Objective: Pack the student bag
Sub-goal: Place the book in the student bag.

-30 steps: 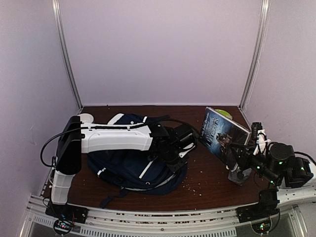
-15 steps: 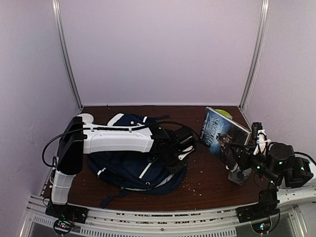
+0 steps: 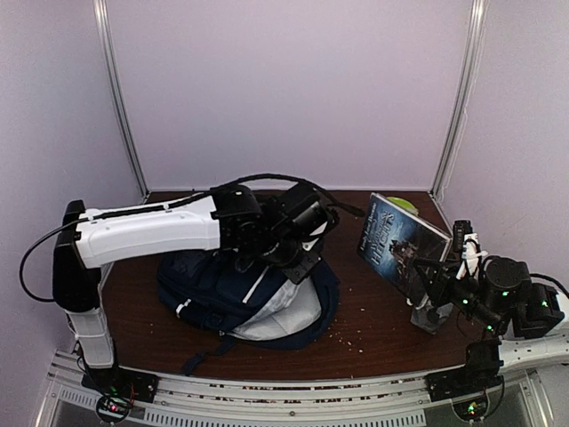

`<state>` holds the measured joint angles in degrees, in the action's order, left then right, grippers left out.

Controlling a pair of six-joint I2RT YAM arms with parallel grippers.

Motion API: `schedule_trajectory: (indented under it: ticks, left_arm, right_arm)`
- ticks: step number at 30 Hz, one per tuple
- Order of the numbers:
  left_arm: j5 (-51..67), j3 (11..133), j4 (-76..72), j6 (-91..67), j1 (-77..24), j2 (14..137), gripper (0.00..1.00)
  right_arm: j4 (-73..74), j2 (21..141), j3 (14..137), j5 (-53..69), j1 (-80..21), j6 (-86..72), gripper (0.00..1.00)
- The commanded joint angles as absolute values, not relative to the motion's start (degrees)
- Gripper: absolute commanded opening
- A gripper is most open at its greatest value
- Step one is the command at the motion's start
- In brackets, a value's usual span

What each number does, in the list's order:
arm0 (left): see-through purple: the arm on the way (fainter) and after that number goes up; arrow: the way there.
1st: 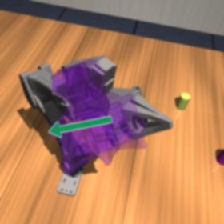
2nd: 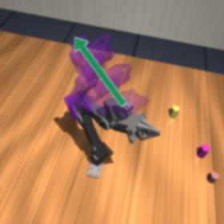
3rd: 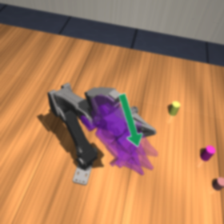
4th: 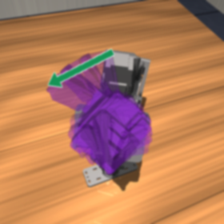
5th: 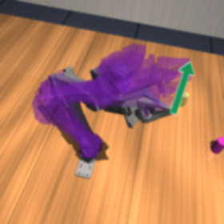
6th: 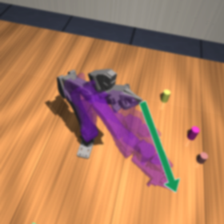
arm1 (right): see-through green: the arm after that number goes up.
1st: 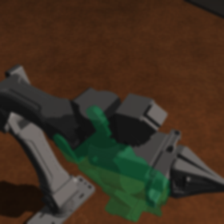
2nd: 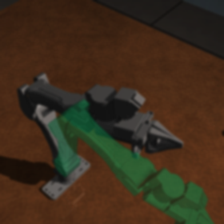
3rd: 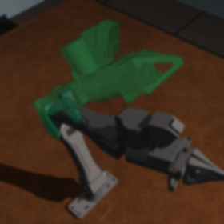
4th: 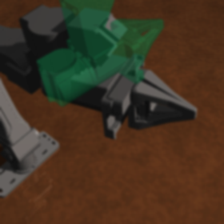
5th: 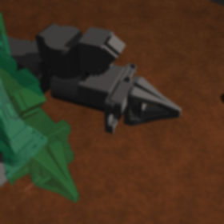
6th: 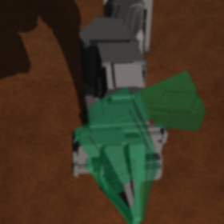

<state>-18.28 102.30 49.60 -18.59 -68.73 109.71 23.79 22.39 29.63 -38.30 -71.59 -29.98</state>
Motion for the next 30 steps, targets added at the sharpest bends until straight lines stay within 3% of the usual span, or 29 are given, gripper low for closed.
schedule_trajectory:
  ticks: [1,12,22,30]
  left_arm:
    - [-28.2,103.3,48.5,-18.5,-68.5,103.5,0.00]
    - [-45.1,95.1,41.2,-14.5,-68.5,85.6,0.00]
    - [-44.9,90.6,34.9,-11.3,-68.4,79.3,0.00]
    - [-44.2,90.2,32.3,-10.7,-68.5,79.1,0.00]
  right_arm:
    - [17.4,19.3,32.1,-39.2,-71.4,-30.2,0.00]
    - [10.8,22.6,31.9,-31.0,-71.4,-39.8,0.00]
    - [-3.4,35.6,35.0,-15.9,-71.4,-49.0,0.00]
    - [-4.0,37.3,39.3,-17.4,-71.4,-45.3,0.00]
